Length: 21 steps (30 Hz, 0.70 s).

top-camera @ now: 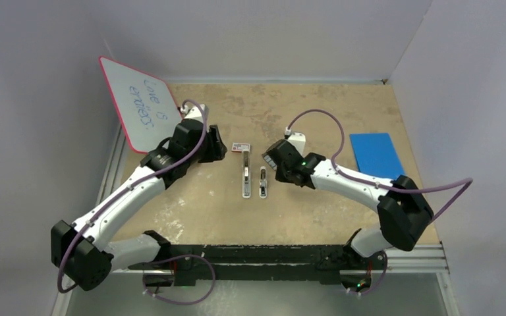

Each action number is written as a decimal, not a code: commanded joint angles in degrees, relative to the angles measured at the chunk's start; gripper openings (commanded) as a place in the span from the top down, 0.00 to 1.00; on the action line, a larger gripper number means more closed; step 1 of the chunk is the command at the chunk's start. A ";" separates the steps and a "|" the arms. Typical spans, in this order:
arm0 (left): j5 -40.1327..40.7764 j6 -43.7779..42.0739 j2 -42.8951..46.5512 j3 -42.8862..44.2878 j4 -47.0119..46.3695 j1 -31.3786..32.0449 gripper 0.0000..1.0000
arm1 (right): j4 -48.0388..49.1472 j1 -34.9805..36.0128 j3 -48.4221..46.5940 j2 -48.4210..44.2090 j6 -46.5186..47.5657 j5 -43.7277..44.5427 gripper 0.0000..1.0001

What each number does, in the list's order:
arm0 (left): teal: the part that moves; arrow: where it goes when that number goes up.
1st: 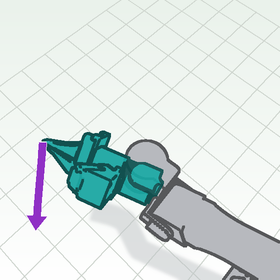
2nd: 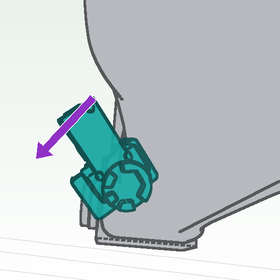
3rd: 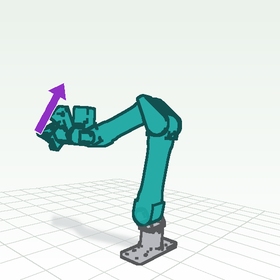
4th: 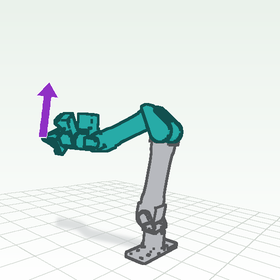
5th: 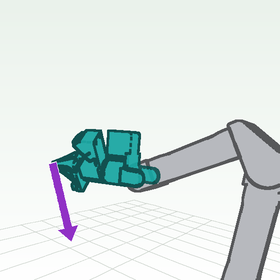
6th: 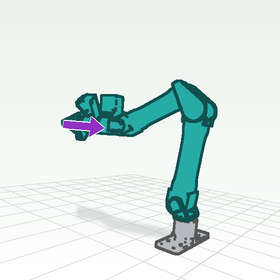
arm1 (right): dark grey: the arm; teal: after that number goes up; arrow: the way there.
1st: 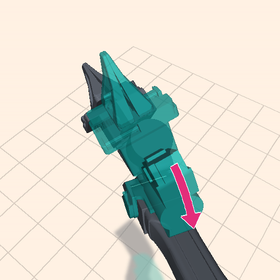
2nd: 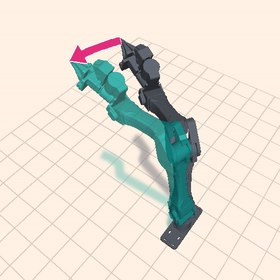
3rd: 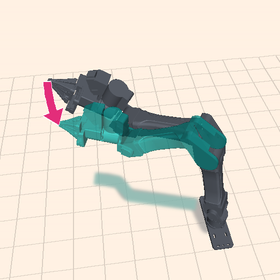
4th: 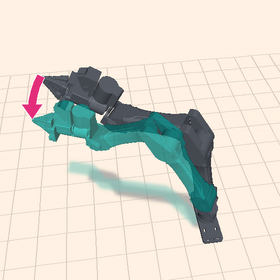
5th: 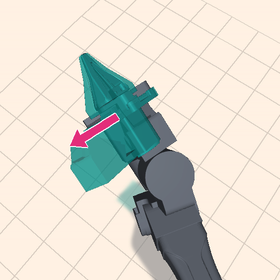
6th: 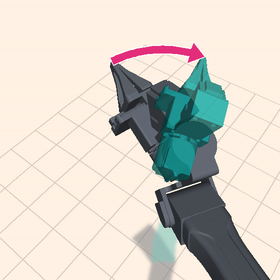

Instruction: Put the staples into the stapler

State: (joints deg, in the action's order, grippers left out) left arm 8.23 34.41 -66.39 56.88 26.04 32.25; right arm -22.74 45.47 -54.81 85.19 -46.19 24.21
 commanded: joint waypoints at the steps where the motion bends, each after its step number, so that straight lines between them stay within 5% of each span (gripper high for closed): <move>1: 0.18 0.31 4.49 -0.79 0.61 -0.41 0.50 | -0.77 4.47 -5.97 -1.28 -9.20 7.58 0.83; 10: -1.28 0.51 10.59 -4.25 0.08 -0.41 0.50 | -3.88 13.45 -16.58 5.55 -18.44 15.86 0.83; 21: -1.28 1.01 14.98 -5.50 1.08 -0.35 0.50 | -4.01 16.99 -21.46 16.05 -20.24 15.28 0.83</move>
State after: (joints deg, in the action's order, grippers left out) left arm 7.38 34.89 -52.84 51.27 27.99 32.25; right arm -25.58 61.91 -73.54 100.36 -64.51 36.93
